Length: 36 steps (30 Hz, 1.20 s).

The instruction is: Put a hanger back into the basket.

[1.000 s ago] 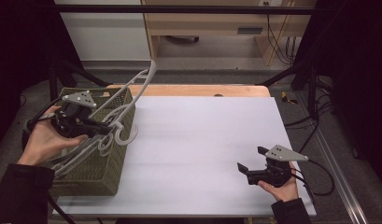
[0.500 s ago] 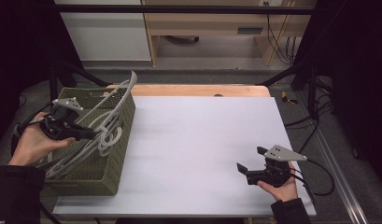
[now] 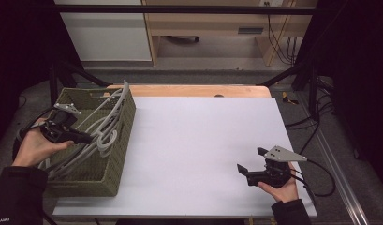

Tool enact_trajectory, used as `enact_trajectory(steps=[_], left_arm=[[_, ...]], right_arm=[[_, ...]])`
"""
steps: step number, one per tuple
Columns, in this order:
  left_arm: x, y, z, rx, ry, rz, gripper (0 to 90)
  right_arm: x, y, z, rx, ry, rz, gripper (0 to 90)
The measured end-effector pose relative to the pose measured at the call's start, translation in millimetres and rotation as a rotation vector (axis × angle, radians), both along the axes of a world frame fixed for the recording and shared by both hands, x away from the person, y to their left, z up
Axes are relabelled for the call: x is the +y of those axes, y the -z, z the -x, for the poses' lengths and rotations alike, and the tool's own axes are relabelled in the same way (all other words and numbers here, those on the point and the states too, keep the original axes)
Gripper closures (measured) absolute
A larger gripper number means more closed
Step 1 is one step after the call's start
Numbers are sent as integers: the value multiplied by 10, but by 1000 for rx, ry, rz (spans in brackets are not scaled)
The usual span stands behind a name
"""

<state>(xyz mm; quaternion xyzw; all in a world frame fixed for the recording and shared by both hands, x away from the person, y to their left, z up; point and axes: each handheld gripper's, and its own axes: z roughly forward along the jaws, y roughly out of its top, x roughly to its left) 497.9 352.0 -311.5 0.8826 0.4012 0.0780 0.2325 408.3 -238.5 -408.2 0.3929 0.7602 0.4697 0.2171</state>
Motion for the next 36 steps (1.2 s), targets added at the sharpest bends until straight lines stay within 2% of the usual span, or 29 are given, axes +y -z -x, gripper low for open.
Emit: enact_trajectory(steps=[9, 12, 17, 22, 27, 29, 31, 36], left_arm=[[213, 215, -75, 55, -64, 7, 831], [244, 270, -76, 68, -62, 25, 830], [180, 363, -128, 90, -63, -15, 829], [196, 455, -168, 87, -86, -26, 827], [173, 494, -164, 50, -90, -53, 817], [166, 484, -145, 18, -83, -70, 797], [170, 468, -122, -11, -89, -68, 752], [145, 334, 14, -141, -98, 16, 608]], right_arm=[[-6, 4, -2, 1, 3, -1, 44], [-5, 7, -4, 4, 6, -1, 44], [-1, 9, 0, 7, 4, 2, 44], [-3, 8, -2, 6, 6, -1, 45], [4, 14, -5, 6, 4, 3, 45], [4, 12, -3, 6, 5, 1, 44], [2, 11, -2, 5, 4, 0, 44], [1, 12, -3, 4, 4, 1, 42]])
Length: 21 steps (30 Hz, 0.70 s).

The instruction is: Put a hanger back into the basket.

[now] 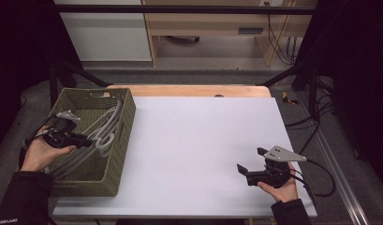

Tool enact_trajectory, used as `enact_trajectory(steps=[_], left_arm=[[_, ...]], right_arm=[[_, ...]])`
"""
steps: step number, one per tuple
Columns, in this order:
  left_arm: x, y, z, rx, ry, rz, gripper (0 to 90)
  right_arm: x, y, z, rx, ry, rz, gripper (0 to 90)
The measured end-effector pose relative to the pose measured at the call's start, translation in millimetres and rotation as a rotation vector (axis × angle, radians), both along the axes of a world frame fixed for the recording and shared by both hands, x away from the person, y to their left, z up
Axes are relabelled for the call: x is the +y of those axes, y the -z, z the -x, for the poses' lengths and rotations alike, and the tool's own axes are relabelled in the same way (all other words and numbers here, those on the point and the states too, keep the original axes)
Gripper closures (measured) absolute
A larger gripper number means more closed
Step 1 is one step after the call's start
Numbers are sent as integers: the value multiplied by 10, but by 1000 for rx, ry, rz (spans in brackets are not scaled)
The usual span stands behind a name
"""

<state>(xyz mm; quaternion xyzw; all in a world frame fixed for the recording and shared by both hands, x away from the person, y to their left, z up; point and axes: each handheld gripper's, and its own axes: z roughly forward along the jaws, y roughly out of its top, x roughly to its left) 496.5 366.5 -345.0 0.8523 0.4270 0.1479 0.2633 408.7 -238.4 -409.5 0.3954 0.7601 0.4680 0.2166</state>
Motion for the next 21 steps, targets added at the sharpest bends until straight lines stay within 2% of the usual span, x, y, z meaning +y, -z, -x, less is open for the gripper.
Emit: enact_trajectory(steps=[1, 2, 3, 6, 7, 11, 13, 15, 18, 21], left_arm=[[-11, -27, 26, -19, -1, 9, 585], [-32, -69, 69, -54, -8, 33, 564], [-48, -91, 96, -68, -15, 56, 537], [-109, -181, 213, -125, 14, 150, 490], [-145, -208, 265, -156, 22, 186, 471], [-287, -251, 419, -233, 60, 232, 410], [-399, -248, 514, -277, 80, 271, 354], [-494, -229, 587, -300, 90, 293, 301], [-659, -150, 708, -323, 107, 347, 254], [-801, -56, 787, -341, 118, 368, 227]], right_arm=[[-1, 1, -1, -1, 0, 0, 42], [-1, 1, 0, -1, 0, 0, 42], [3, 0, 1, -1, 2, -2, 42], [0, 0, 2, -2, 0, -1, 40], [-1, -2, 2, -2, 2, -2, 39], [-10, -10, 5, -12, 7, -11, 38], [-14, -13, 4, -17, 8, -14, 36], [-18, -15, 5, -19, 9, -18, 33], [-24, -20, 9, -23, 9, -22, 30], [-28, -24, 12, -29, 12, -31, 30]])
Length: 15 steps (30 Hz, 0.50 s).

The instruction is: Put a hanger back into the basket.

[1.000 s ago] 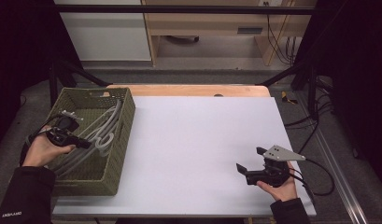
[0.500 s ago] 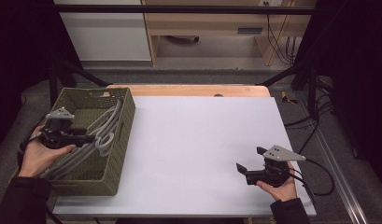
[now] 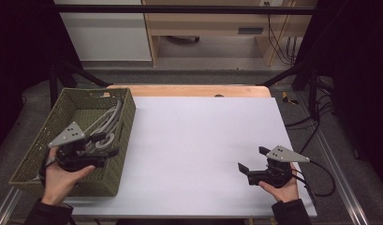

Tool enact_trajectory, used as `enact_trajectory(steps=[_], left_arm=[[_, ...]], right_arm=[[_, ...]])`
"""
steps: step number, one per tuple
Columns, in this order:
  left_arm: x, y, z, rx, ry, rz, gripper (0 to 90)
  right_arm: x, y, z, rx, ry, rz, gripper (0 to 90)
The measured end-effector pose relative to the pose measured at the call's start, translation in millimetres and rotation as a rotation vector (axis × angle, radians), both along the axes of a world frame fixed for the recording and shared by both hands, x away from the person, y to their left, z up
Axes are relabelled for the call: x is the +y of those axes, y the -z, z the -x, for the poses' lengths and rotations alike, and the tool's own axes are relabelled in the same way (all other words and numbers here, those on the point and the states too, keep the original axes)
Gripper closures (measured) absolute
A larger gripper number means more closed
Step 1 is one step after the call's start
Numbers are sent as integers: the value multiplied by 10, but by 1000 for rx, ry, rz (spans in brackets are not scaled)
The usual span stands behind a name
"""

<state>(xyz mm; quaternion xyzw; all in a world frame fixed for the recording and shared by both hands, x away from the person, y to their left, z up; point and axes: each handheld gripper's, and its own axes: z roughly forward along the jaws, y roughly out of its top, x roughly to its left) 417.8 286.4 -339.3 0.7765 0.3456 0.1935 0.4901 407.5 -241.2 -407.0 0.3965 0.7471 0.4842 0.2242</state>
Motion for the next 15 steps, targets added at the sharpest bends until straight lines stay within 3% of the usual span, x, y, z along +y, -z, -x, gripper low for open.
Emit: enact_trajectory(steps=[5, 9, 11, 15], left_arm=[[-203, 147, 78, -16, 19, 33, 208], [-334, 253, 128, -26, 24, 2, 198], [-369, 288, 141, -32, 25, 9, 196], [-452, 383, 136, -8, 44, 20, 184]], right_arm=[[-19, -4, 6, -10, 3, -6, 31], [-34, -9, 12, -11, 7, -14, 36], [-47, -13, 14, -13, 6, -14, 39], [-62, -19, 19, -15, 14, -25, 37]])
